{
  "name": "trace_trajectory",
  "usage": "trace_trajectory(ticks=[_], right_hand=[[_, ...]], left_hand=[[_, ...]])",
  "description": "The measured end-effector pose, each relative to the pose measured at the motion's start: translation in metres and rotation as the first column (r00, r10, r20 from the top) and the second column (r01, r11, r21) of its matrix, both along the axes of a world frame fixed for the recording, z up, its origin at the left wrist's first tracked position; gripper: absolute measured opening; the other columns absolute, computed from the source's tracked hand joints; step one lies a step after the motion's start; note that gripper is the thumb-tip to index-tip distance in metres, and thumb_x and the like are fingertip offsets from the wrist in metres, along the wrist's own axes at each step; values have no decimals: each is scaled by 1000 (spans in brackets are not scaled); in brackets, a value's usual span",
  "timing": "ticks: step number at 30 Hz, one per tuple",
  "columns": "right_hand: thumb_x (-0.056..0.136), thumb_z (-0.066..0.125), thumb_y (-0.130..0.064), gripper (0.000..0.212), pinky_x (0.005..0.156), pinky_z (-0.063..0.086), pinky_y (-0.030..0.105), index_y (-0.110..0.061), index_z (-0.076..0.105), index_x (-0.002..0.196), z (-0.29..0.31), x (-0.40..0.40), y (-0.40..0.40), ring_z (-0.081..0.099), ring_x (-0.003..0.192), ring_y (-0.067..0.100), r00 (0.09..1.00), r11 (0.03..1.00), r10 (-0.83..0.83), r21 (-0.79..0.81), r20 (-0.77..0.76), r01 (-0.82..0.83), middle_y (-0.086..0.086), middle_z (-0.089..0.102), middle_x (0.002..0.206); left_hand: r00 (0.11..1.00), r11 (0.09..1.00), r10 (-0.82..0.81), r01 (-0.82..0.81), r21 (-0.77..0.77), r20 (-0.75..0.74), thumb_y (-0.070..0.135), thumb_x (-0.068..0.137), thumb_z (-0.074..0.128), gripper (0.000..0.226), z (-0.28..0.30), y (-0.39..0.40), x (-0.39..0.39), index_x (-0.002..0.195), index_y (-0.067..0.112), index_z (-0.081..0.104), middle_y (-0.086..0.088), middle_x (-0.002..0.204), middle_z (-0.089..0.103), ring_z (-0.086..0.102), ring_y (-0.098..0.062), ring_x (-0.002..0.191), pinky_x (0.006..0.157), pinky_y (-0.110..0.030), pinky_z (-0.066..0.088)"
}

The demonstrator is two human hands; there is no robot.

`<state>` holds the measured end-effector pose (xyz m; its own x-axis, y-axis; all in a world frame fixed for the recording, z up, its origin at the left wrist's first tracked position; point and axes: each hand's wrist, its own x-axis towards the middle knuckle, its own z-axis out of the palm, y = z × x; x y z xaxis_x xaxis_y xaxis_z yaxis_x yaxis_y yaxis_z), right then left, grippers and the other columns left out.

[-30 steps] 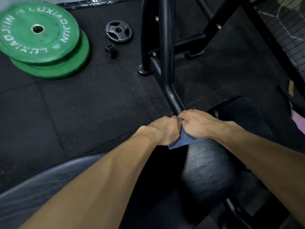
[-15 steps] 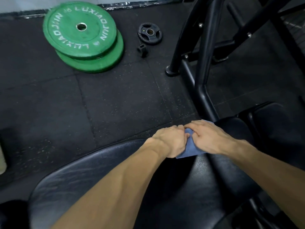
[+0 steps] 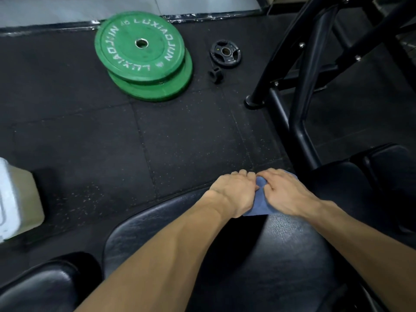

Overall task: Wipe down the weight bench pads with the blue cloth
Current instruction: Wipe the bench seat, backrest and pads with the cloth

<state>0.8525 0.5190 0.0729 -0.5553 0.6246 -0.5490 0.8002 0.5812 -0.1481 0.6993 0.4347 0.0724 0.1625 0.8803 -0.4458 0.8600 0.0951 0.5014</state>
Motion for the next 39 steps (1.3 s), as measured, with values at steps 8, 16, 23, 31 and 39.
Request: trace_trajectory(ticks=[8, 16, 23, 31, 39], right_hand=[[98, 39, -14, 40, 107, 41, 39, -20, 64, 128, 5, -48, -31, 57, 120, 26, 999, 1000, -29, 3, 28, 29, 5, 65, 127], [95, 40, -21, 38, 103, 46, 42, -20, 65, 124, -3, -107, -57, 61, 117, 25, 997, 998, -37, -42, 62, 39, 3, 66, 127], [87, 35, -31, 41, 95, 50, 44, -22, 67, 110, 0, -160, -95, 64, 104, 28, 991, 991, 92, -106, 95, -82, 4, 70, 115], [92, 39, -27, 31, 90, 49, 44, -15, 65, 103, 5, -195, -143, 62, 97, 28, 979, 976, 195, -117, 67, -186, 7, 68, 108], [92, 41, -24, 29, 93, 44, 41, -13, 64, 106, 9, -223, -194, 58, 103, 29, 961, 957, 275, -99, -3, -274, 8, 66, 111]], left_hand=[[998, 996, 40, -37, -81, 41, 30, 109, 35, 34, 4, -25, -44, 132, 8, 46, -14, 132, 54, 57, -33, 120, 98, -43, 44], [974, 971, 196, -177, -158, 115, 34, 111, 29, 34, 1, -71, -94, 121, 8, 49, -14, 126, 60, 60, -34, 111, 85, -38, 39], [956, 948, 280, -262, -181, 84, 35, 111, 32, 27, 10, -122, -133, 106, 13, 44, -13, 112, 66, 58, -32, 92, 77, -39, 37], [908, 908, 407, -392, -146, 94, 35, 110, 34, 24, 4, -182, -157, 98, 16, 41, -9, 99, 63, 56, -30, 84, 72, -39, 38], [950, 951, 304, -307, -43, -69, 32, 110, 27, 25, -8, -238, -183, 105, 16, 47, 1, 95, 55, 56, -24, 84, 118, -42, 27]])
